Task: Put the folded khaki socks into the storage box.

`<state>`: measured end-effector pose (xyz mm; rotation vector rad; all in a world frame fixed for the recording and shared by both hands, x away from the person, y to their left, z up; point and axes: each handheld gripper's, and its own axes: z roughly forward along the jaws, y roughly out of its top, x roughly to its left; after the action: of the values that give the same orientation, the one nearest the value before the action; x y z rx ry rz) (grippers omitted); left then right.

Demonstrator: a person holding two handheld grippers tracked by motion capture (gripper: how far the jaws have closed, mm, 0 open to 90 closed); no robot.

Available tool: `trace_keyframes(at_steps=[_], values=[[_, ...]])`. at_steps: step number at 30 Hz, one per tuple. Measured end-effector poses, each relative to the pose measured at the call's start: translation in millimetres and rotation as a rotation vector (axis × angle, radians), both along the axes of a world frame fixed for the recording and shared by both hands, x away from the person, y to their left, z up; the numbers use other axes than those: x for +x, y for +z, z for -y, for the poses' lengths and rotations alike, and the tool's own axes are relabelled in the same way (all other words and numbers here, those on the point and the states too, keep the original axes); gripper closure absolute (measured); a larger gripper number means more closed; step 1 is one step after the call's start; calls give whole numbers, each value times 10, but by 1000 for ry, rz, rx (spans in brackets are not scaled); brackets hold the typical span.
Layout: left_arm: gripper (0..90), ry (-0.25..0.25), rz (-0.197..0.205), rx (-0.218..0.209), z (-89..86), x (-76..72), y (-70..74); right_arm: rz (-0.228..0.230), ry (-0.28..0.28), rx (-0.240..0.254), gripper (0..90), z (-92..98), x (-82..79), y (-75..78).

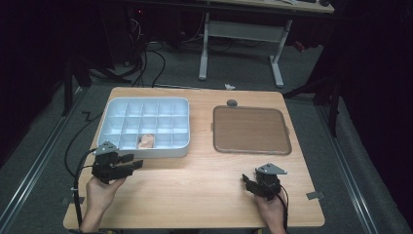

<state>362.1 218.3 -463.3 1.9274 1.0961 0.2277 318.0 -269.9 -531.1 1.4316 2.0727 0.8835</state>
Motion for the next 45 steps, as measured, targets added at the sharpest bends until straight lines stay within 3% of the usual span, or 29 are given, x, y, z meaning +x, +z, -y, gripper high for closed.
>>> trace_keyframes(at_steps=[30, 45], values=[[480, -14, -13, -30, 183, -96, -281, 0, 0, 0, 405, 0, 0, 0], [464, -25, -31, 25, 344, -118, -460, 0, 1, 0, 405, 0, 0, 0]])
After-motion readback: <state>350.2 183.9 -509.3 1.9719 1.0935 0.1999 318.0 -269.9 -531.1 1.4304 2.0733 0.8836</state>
